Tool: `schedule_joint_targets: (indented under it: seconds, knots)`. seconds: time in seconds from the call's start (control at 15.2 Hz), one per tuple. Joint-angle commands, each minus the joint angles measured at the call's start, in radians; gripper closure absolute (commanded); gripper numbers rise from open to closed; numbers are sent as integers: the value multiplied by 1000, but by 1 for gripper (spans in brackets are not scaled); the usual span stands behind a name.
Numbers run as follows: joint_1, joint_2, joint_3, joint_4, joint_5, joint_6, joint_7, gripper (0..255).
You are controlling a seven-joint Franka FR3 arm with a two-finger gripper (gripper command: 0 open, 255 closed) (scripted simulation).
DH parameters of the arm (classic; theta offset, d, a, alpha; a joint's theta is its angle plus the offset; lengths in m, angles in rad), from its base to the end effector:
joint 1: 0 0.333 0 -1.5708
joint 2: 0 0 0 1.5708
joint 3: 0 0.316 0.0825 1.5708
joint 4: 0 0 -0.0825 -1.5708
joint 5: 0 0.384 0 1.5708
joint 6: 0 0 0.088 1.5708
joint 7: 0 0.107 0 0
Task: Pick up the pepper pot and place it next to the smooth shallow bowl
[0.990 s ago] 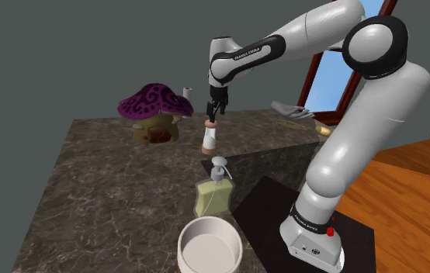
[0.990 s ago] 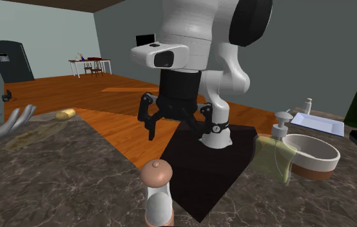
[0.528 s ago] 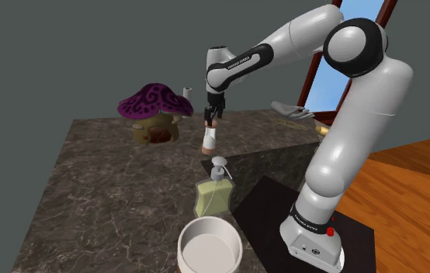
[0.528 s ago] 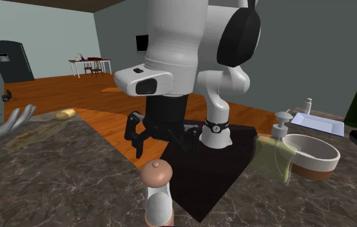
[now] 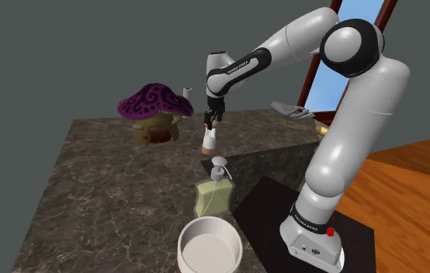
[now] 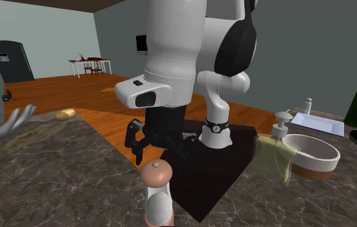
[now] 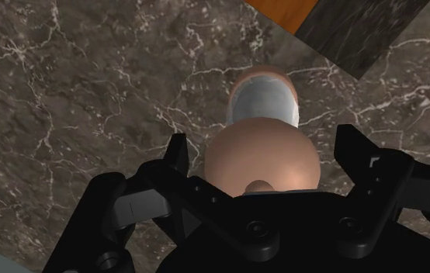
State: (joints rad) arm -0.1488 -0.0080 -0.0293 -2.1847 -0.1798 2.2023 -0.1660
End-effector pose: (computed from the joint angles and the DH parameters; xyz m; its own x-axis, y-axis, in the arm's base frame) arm 0.5241 -0.1006 0.3945 0.9958 0.0917 -0.0067 0.0917 -0.9848 0.1477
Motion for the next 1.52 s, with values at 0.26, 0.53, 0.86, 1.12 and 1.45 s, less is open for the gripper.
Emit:
schedule_joint_targets:
  seconds: [0.26,0.53,0.86,1.12,1.45]
  knots:
    - [0,0,0,0,0,0,0,255]
    - [0,0,0,0,0,0,0,255]
    - [1,-12,0,14,3,-26,-4,255]
    - [2,-34,1,44,8,-78,-13,255]
    - [3,-57,2,87,14,-143,-23,255]
